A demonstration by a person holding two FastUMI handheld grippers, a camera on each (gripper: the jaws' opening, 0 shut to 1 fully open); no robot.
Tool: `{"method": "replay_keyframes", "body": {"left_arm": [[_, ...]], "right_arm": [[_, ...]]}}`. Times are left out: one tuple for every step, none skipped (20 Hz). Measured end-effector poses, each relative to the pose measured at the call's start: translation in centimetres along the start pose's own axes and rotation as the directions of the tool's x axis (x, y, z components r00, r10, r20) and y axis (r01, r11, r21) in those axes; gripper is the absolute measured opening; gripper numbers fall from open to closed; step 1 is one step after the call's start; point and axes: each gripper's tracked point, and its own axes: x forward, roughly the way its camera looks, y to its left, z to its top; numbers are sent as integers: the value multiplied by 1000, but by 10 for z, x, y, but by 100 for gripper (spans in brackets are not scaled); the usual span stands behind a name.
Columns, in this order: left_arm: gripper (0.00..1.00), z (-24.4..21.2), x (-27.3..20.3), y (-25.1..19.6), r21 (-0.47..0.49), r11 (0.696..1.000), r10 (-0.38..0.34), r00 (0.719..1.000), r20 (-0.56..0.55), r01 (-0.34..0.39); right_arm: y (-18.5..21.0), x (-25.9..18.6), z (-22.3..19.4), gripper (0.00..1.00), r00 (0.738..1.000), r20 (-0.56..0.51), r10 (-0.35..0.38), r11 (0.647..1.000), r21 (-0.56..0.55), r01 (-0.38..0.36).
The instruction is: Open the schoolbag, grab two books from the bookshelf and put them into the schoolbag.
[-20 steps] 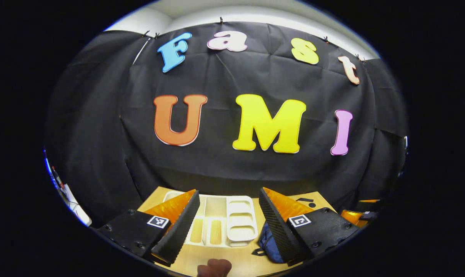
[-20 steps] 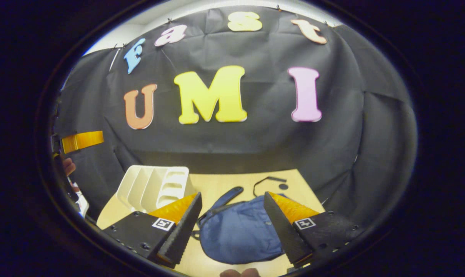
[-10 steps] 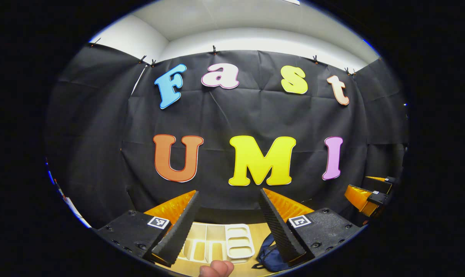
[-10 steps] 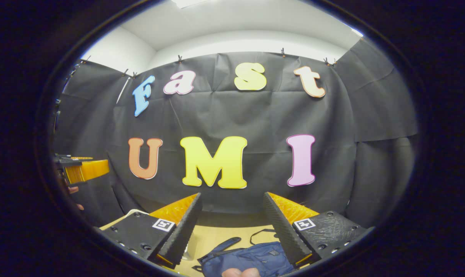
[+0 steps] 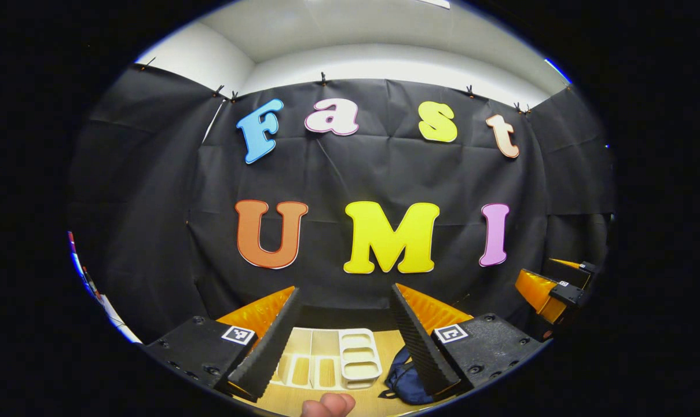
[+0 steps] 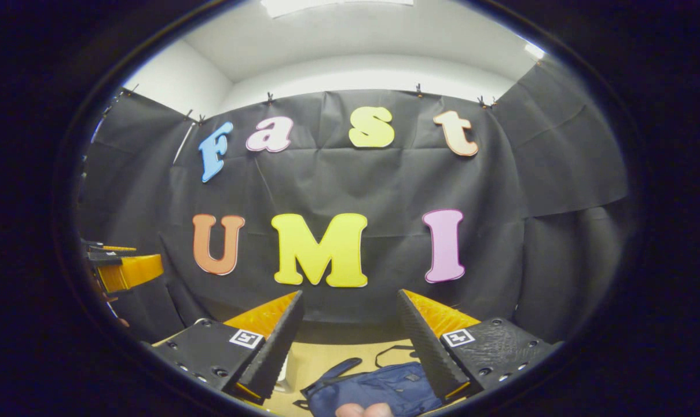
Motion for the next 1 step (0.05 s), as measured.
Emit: {"method": "replay_keyframes", "body": {"left_arm": [[96, 0, -1, 2, -1, 1000, 7, 1000, 2, -7]], "right_arm": [[0, -2, 2, 96, 1000, 4, -5, 1000, 1, 5]]}}
